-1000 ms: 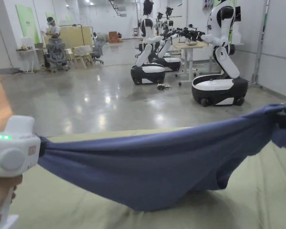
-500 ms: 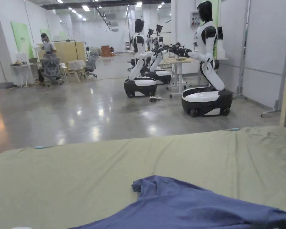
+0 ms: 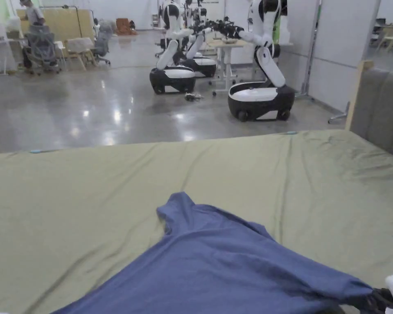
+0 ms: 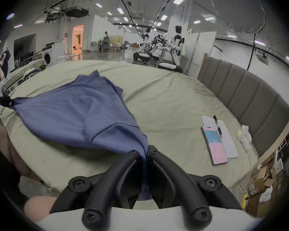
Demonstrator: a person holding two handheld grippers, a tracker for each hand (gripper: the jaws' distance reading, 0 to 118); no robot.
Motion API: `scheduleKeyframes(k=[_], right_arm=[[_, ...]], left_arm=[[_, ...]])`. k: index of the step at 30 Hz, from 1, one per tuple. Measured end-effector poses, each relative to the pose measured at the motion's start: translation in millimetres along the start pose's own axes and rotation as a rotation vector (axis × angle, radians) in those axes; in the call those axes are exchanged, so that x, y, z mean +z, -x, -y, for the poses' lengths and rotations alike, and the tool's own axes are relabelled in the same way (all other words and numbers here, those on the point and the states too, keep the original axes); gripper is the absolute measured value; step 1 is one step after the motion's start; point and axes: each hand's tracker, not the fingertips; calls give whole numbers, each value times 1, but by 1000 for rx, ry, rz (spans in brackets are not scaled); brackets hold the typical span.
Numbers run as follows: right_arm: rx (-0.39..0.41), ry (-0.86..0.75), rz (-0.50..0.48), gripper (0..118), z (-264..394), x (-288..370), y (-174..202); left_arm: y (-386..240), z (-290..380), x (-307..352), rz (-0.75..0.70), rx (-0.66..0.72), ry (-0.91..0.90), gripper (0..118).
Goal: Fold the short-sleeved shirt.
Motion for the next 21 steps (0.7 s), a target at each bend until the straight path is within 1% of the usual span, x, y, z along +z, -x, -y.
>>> scheduleKeyframes(k=[4,5,6,7,8,9,10,11,12,13,15,17,18,19,20,21], right_arm=[[-11,50,3,7,15,-18,-1],[-41,88,-32,7,18,-23,-3],[-64,123,-51,15,21,-26,-5],[-83,135,-48,45,25,-27,-6],[-99,134,-46,86,32,-28,-11],[-117,141,-59,112,36,-28,-14],[-154,148,-72,117,39,-23,-17],[-189,123,-99,113,39,-14,-21],[-239,83,-141,113,40,-1,-22],[-260,61,-145,113,38,7,-22],[-254,5,-118,113,29,26,-17],[-234,-62,-104,111,15,45,-5],[-232,-106,-116,107,6,55,3],[-225,-135,-128,88,-2,62,10],[-219,-165,-134,58,-12,70,25],[-217,-199,-138,24,-21,75,35]], left_arm=[[-2,8,-13,4,60,39,4],[-1,10,-15,7,71,38,9],[0,13,-18,5,88,44,20],[1,15,-19,3,106,64,50],[2,18,-17,-3,113,61,76],[4,22,-13,-8,125,42,95],[4,23,-5,-15,150,14,98],[6,23,3,-6,189,-3,98],[9,24,15,2,237,-25,98],[11,25,28,17,277,-73,100],[9,24,56,48,296,-163,105],[-1,21,85,-22,273,-234,105],[-13,16,105,-88,273,-273,102],[-19,14,117,-107,278,-298,88],[-25,15,130,-104,298,-324,65],[-29,17,140,-91,344,-372,32]])
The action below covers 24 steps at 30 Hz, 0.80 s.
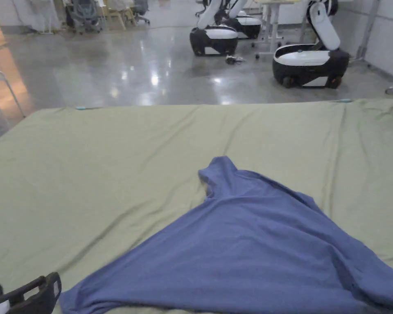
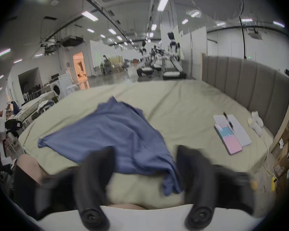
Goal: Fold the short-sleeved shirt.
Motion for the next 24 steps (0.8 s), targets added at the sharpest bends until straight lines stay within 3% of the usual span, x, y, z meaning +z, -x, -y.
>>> scheduleKeyframes(k=[1,3,6,9,12,14,15,16,20,23,24], right_arm=[[16,-25,-12,1,-6,-1,12],[26,-30,-21,1,-18,-3,45],[51,-36,-164,1,-34,-9,78],[139,-53,-208,1,-43,-20,110],[102,-35,-266,1,-44,-31,124],[109,-26,-268,1,-42,-39,133],[116,-12,-278,1,-40,-43,135],[114,5,-291,1,-38,-47,138],[65,42,-324,1,-34,-57,134],[70,56,-310,1,-32,-64,131],[72,60,-303,1,-32,-66,129]], left_arm=[[0,0,7,3,53,-26,0],[-5,3,10,25,128,-22,0],[4,19,-11,50,54,48,0],[20,32,-43,-12,81,97,0],[35,38,-83,-36,172,143,3],[41,41,-112,-25,185,202,72],[44,43,-126,-24,188,230,102],[48,46,-141,-14,180,264,113],[57,51,-182,-56,161,305,108],[43,58,-192,-40,175,431,75],[37,59,-189,-128,91,412,64]])
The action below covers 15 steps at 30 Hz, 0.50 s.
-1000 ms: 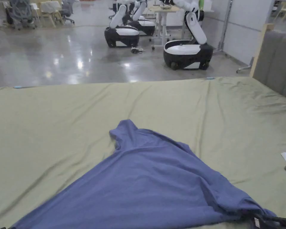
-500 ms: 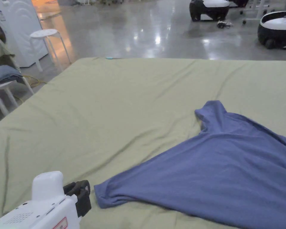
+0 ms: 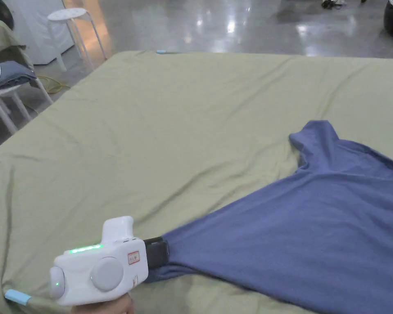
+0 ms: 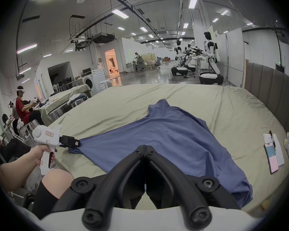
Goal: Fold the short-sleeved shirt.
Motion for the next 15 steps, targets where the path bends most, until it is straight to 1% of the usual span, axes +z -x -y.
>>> scheduleKeyframes(k=[2,3,5,6,7,8,10,12,13,15], right_arm=[[-14,4,7,1,1,-3,-5],[-26,6,4,1,0,-5,-6],[-36,18,5,1,1,-10,-9],[-37,25,8,1,1,-13,-10],[-39,30,12,1,2,-16,-12],[-40,33,8,1,1,-18,-14],[-36,42,-8,1,-2,-25,-19],[-2,59,-9,1,-10,-39,-29],[23,70,1,1,-16,-50,-34],[66,76,16,1,-32,-73,-43]], left_arm=[[-4,0,3,-3,-132,-47,16],[-7,1,7,12,-154,-60,2],[-18,4,22,83,-145,-40,2],[-24,4,26,61,-176,-16,2],[-31,7,30,63,-240,-20,2],[-36,9,36,104,-258,-21,2],[-33,7,41,115,-250,-49,2],[-34,5,52,90,-265,-117,2],[-32,3,58,73,-249,-160,2],[-28,-2,71,109,-199,-207,2]])
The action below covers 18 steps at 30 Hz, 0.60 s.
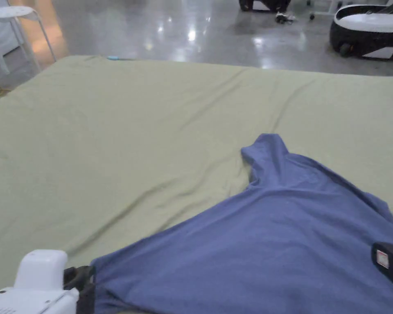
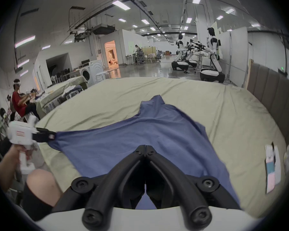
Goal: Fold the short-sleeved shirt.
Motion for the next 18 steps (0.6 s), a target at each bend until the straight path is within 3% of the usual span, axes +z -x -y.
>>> scheduleKeyframes(k=[3,5,7,9,12,14,18], right_arm=[[76,78,-4,3,-34,-57,-23],[98,79,6,49,-58,-106,-45],[55,156,10,116,-79,-162,-66],[4,161,-19,117,-95,-212,-85],[-4,257,103,115,-104,-284,-111],[7,265,140,104,-101,-311,-121],[32,373,96,63,-81,-337,-123]], left_arm=[[1,-7,11,14,39,-28,2],[-2,-12,13,5,14,-39,2],[-9,-20,11,2,-8,-32,2],[-10,-23,7,17,-14,-9,2],[-9,-23,0,13,-23,6,2],[-5,-20,-4,7,-21,16,2],[-4,-18,-13,21,5,49,2]])
